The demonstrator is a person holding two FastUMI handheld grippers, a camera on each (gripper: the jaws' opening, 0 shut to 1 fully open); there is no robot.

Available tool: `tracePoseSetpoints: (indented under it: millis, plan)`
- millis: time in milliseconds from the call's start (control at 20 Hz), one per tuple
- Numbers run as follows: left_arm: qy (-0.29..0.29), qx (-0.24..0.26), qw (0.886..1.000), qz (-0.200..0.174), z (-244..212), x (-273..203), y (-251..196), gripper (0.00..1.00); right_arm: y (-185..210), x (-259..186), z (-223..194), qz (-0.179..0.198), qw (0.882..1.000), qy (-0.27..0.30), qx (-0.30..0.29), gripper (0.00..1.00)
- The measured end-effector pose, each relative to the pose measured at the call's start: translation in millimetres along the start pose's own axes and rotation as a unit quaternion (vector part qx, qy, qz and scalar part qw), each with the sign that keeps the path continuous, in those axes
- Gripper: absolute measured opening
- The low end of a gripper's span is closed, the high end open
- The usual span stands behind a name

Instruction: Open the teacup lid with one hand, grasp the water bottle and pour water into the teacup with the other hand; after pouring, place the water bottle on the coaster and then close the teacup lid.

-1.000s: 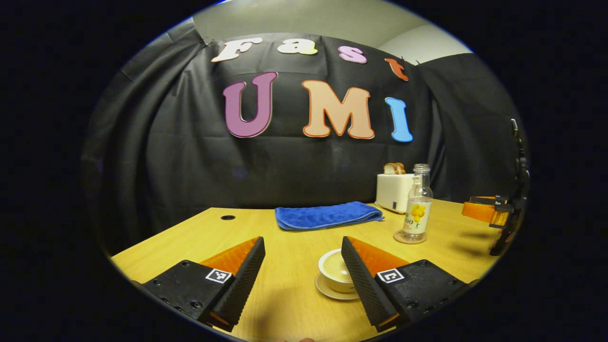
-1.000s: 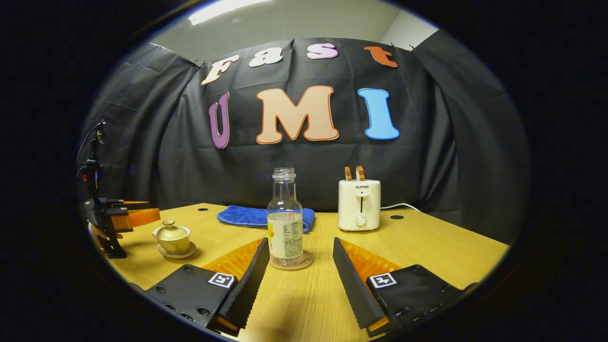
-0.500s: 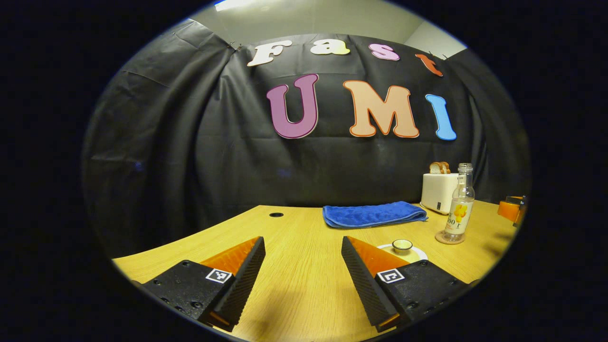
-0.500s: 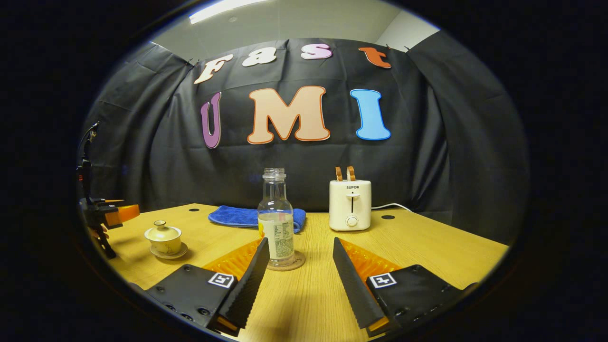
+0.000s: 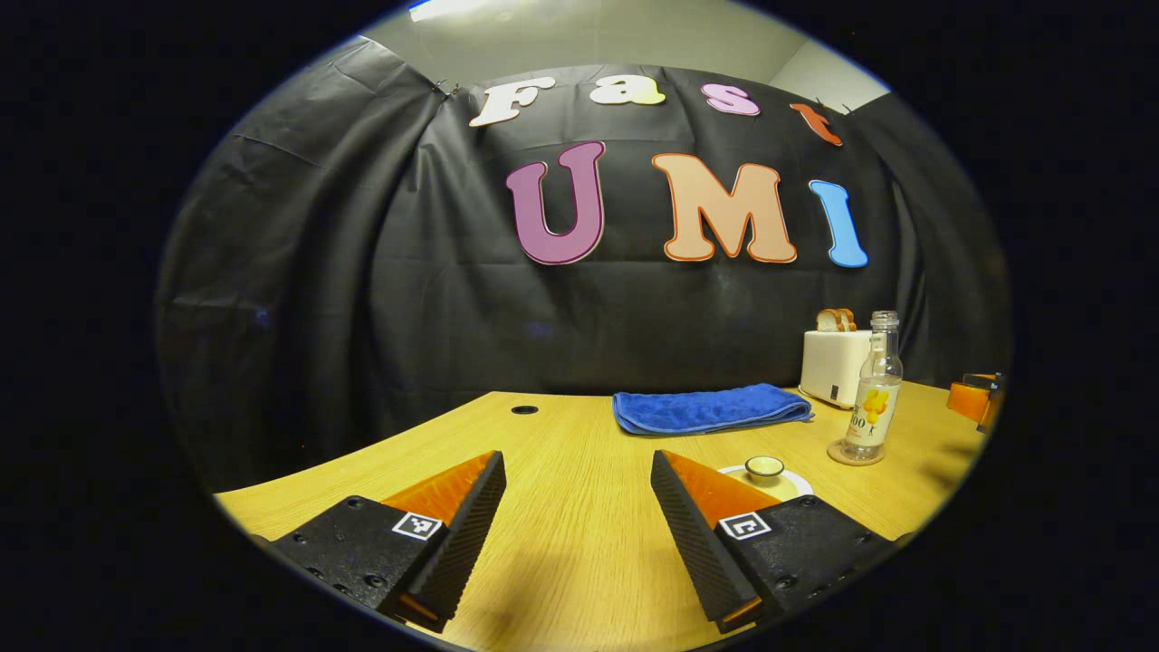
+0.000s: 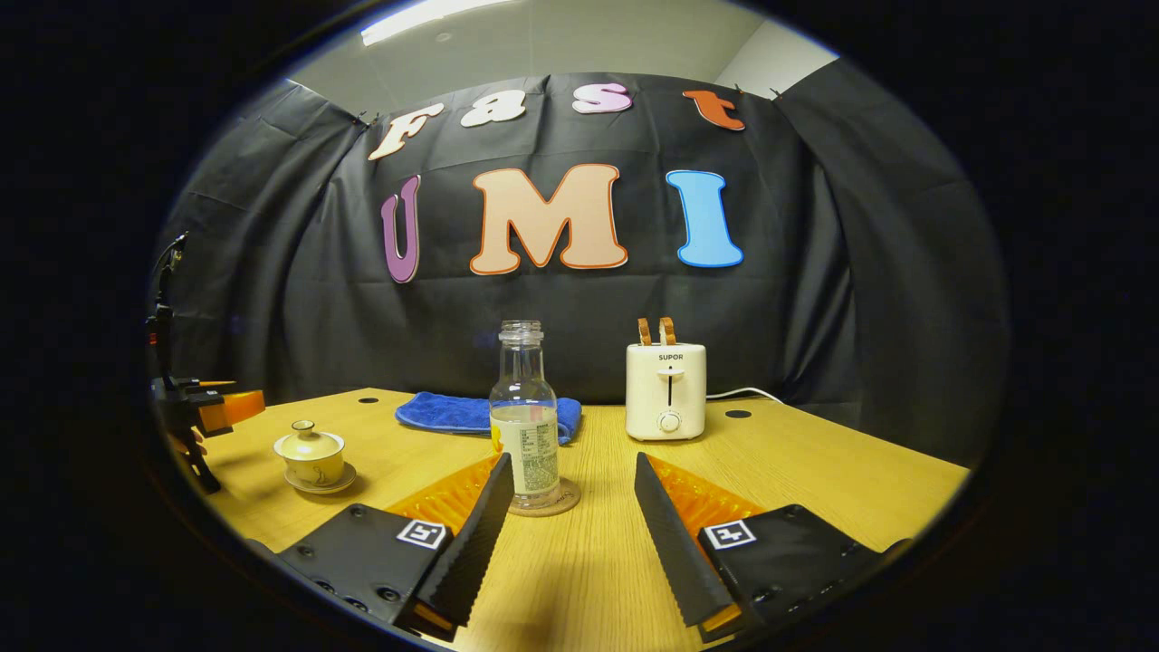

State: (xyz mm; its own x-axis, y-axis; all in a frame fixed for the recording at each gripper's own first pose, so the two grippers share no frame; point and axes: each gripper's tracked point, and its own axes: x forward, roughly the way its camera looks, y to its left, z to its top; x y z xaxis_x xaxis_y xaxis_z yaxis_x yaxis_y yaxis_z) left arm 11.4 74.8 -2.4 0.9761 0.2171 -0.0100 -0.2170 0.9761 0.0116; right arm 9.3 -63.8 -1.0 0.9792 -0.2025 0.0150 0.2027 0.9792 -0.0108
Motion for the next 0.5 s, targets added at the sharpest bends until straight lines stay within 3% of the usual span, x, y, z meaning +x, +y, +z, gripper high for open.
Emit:
tracePoseSetpoints:
  millis: [500]
  plan:
    - [0.0,-0.001,1.0,-0.002,-0.4,0.2,-1.7,0.94,-1.4,-1.4,0.4,-0.001,1.0,0.001,0.0,0.87]
